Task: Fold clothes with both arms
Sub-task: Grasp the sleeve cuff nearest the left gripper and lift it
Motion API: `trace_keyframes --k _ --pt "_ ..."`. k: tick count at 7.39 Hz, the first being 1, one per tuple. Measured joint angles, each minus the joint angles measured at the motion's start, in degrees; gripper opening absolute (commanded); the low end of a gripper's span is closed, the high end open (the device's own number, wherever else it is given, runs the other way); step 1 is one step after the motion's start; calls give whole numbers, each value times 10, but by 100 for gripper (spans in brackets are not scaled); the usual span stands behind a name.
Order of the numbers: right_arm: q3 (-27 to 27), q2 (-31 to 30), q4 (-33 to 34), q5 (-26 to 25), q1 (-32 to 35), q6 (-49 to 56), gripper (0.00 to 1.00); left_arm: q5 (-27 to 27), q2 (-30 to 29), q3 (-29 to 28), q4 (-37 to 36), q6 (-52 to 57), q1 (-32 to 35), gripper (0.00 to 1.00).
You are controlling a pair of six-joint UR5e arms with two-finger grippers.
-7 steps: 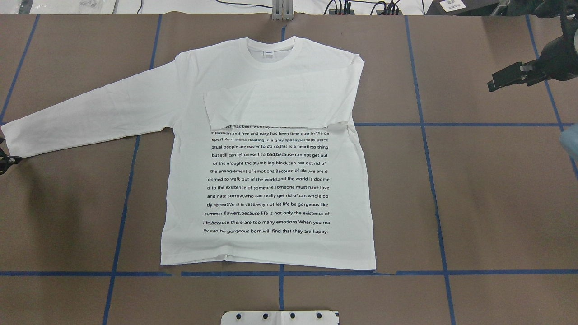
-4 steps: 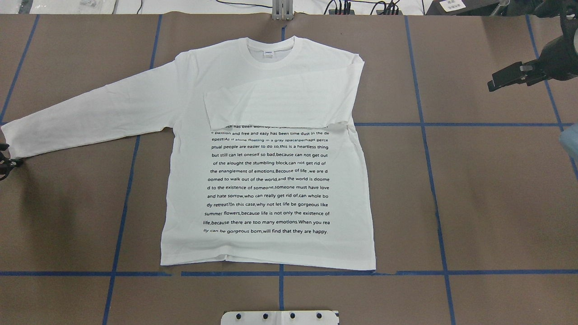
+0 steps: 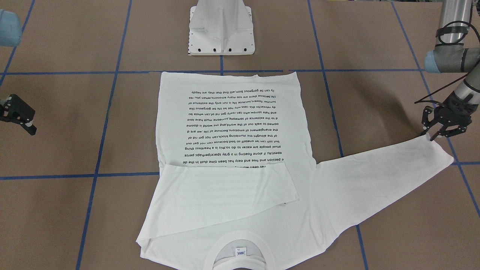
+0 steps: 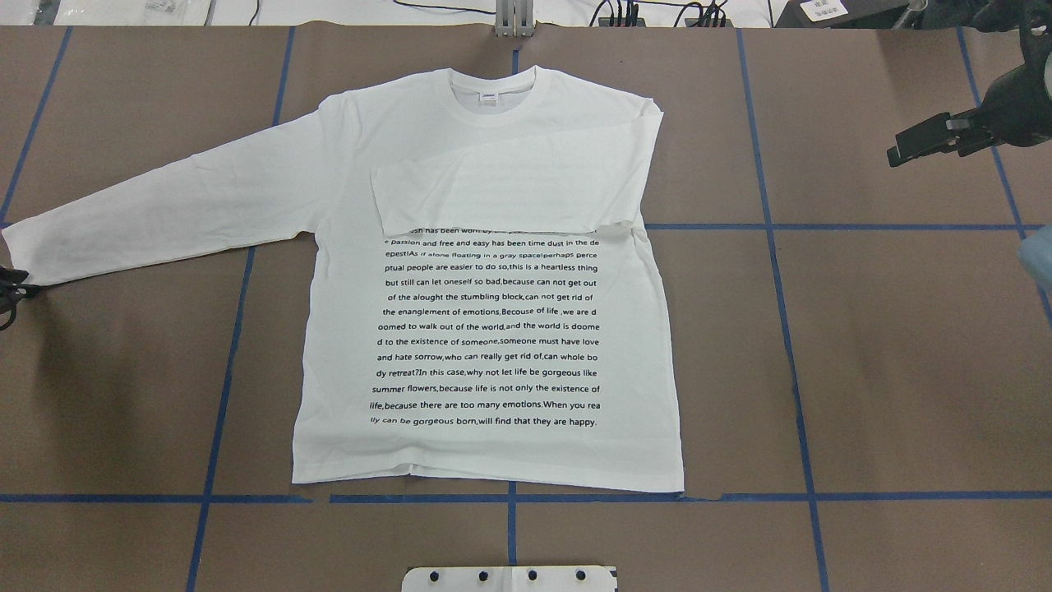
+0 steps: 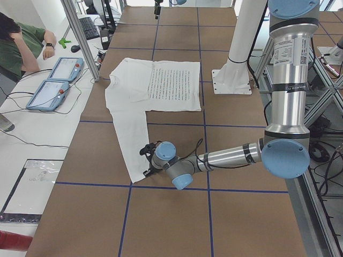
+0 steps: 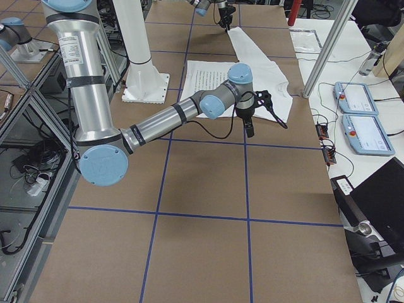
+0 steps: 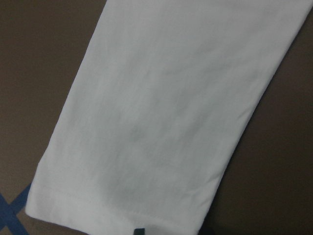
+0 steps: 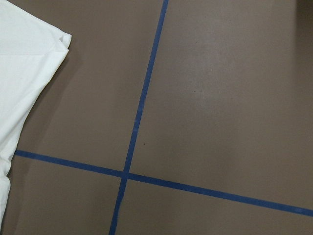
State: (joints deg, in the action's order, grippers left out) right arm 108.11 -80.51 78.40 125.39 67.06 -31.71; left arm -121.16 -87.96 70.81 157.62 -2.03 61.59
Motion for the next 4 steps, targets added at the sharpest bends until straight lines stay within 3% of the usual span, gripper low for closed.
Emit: trace_keyframes --k 4 --pt "-1 2 0 0 0 -1 100 -28 -1 15 -1 3 5 0"
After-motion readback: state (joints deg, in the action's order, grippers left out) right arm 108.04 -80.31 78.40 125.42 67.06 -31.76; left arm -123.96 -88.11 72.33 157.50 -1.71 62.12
